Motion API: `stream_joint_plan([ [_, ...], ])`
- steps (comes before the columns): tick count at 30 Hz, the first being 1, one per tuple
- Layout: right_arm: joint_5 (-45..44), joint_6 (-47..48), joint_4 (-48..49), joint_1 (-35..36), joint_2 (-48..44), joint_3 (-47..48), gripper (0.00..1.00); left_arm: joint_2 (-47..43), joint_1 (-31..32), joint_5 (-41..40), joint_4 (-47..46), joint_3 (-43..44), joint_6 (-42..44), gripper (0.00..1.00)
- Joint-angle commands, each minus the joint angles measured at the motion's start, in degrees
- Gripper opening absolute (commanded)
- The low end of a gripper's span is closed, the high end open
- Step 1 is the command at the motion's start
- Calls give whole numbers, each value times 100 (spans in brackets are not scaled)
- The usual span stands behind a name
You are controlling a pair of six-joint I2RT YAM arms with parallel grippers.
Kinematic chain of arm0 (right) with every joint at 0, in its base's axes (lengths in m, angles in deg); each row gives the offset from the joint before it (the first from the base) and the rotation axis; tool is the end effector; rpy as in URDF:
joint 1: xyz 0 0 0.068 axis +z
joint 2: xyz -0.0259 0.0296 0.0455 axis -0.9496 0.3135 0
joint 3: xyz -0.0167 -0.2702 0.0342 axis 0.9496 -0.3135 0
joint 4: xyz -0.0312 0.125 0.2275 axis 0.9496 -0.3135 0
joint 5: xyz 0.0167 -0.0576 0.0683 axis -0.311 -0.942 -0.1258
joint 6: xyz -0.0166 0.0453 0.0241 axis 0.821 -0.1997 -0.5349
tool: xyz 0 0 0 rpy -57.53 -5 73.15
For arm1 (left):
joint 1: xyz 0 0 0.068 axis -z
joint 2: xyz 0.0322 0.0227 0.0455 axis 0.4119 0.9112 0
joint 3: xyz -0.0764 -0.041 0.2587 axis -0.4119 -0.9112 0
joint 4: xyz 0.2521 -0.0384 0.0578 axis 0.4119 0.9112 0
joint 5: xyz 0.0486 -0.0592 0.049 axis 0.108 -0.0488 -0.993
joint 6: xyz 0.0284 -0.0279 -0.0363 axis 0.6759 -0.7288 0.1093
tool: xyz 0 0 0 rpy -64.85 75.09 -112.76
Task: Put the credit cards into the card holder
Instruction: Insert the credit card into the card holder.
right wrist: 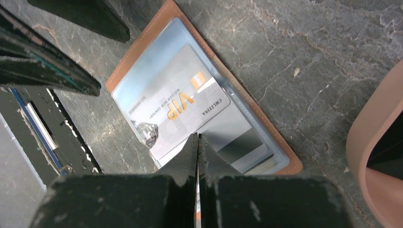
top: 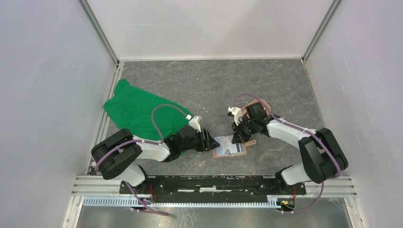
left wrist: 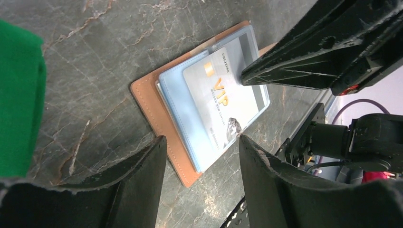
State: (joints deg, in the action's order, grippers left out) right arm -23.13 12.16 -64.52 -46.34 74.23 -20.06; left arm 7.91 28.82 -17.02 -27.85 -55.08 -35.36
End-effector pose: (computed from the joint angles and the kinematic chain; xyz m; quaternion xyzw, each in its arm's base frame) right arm 0.2169 0.1250 0.1582 -0.3469 0.8621 0.3151 0.1929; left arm 0.1548 -0.2123 0.1326 0.0373 0.8572 -0.4313 0.2791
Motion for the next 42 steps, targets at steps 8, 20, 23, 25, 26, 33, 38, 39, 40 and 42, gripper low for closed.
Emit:
stream_joint_plan([
  [8, 321, -185, 29, 81, 549, 368, 0, 418, -41, 442, -361, 302, -82, 62],
  [20, 669, -266, -25, 255, 1034, 631, 0, 757, -49, 665, -673, 314, -239, 60],
  [23, 729, -251, -41, 270, 1088, 693, 0, 752, -50, 650, -672, 305, -242, 60],
  [25, 768, -228, -46, 274, 1072, 720, 0, 727, -50, 629, -666, 285, -250, 59],
  [26, 777, -192, -78, 268, 1050, 746, 0, 711, -50, 614, -670, 267, -258, 59],
  [33, 720, 1023, -698, 275, 432, 1036, 4, 253, -132, 393, -411, 140, -109, 61],
  [38, 1323, 3190, -2125, 258, 147, 1562, 18, -385, -179, 196, -156, 20, 119, 62],
  [39, 1418, 3508, -2393, 255, 94, 1639, 20, -450, -181, 184, -161, -4, 134, 62],
  [40, 1484, 3826, -2547, 248, 36, 1686, 21, -535, -188, 180, -183, -24, 132, 62],
  [42, 1509, 4118, -2691, 213, -72, 1689, 23, -619, -203, 300, -287, -47, 28, 62],
])
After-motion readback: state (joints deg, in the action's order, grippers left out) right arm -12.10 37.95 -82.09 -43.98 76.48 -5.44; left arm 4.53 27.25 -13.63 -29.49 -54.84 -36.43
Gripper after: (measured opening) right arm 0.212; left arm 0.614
